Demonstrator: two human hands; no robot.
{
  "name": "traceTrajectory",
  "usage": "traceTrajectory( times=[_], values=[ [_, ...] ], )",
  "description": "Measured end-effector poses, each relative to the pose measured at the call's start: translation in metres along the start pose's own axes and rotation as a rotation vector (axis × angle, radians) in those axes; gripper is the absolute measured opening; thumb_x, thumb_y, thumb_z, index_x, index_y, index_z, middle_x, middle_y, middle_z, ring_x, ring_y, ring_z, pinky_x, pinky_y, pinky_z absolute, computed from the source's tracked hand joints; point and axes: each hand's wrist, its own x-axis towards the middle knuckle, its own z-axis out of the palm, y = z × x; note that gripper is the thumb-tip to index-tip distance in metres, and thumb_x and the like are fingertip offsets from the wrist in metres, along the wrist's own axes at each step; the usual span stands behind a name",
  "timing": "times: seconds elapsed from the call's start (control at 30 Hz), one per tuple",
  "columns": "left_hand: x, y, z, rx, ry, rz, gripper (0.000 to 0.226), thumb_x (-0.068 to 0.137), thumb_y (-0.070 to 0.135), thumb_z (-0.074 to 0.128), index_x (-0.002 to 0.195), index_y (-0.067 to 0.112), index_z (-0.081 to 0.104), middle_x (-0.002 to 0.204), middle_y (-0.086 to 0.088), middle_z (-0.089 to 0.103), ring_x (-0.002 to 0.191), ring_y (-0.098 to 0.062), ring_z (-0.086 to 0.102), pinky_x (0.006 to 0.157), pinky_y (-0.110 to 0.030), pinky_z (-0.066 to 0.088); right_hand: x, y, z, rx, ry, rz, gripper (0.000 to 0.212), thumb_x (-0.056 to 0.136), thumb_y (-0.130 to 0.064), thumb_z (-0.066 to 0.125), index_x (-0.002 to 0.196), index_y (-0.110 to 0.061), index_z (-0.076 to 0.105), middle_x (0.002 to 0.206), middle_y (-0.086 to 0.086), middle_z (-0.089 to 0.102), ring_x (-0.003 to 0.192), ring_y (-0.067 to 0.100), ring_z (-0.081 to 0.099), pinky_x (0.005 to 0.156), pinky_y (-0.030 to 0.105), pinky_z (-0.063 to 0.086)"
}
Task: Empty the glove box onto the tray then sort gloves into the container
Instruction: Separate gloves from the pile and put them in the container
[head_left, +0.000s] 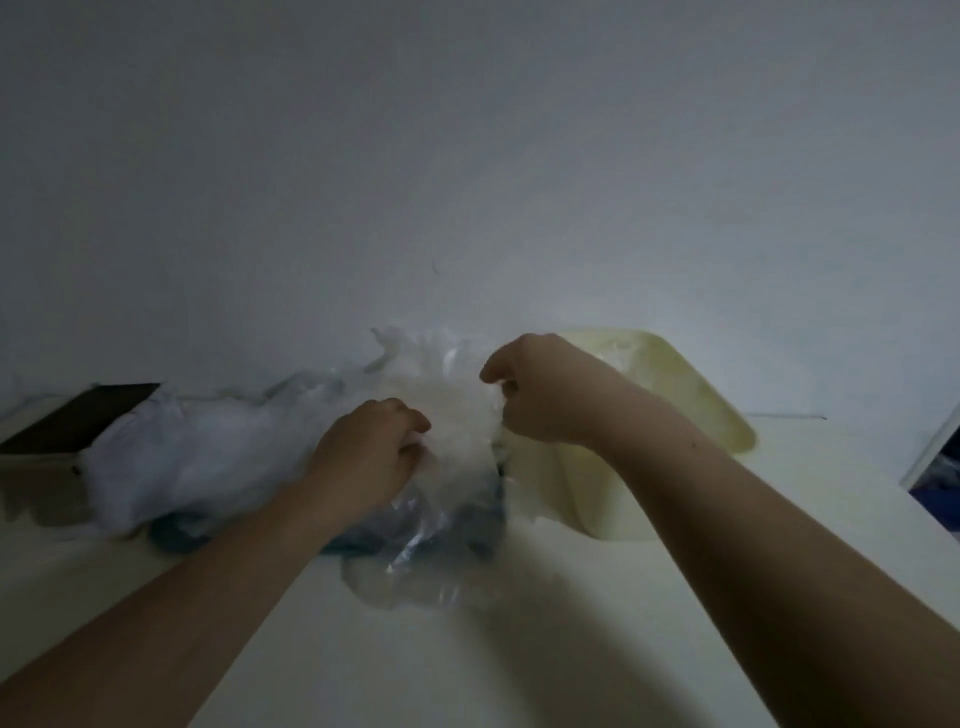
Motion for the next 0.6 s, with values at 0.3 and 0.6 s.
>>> traceTrajectory(
  times=[0.3, 0.6],
  values=[
    [-0.005, -0.041, 0.003, -0.231, 0.192, -0.028, 0.015, 0.099, 0.021, 0.064, 0.095, 0.026, 0.077, 0.089, 0.013, 0.073, 0.08, -0.005, 0.064, 0.076, -0.027, 0.053, 0.019, -0.012, 0.091, 0.289, -0.196, 0.036, 0.084, 0.091, -0.041, 0.074, 0.16, -0.03, 0.029, 0.162, -0.001, 0.04, 0.143, 0.024, 0.044, 0.115, 0.039, 0.039],
    [-0.023, -0.026, -0.02, -0.267, 0.347, 0.024, 0.011, 0.094, 0.045, 0.069, 0.096, 0.034, 0.068, 0.1, 0.019, 0.063, 0.091, -0.004, 0.059, 0.082, -0.021, 0.049, 0.045, -0.01, 0.105, 0.133, -0.121, -0.006, 0.036, 0.106, -0.038, 0.051, 0.136, -0.021, 0.061, 0.135, 0.0, 0.067, 0.105, 0.012, 0.063, 0.089, 0.015, 0.047]
  ],
)
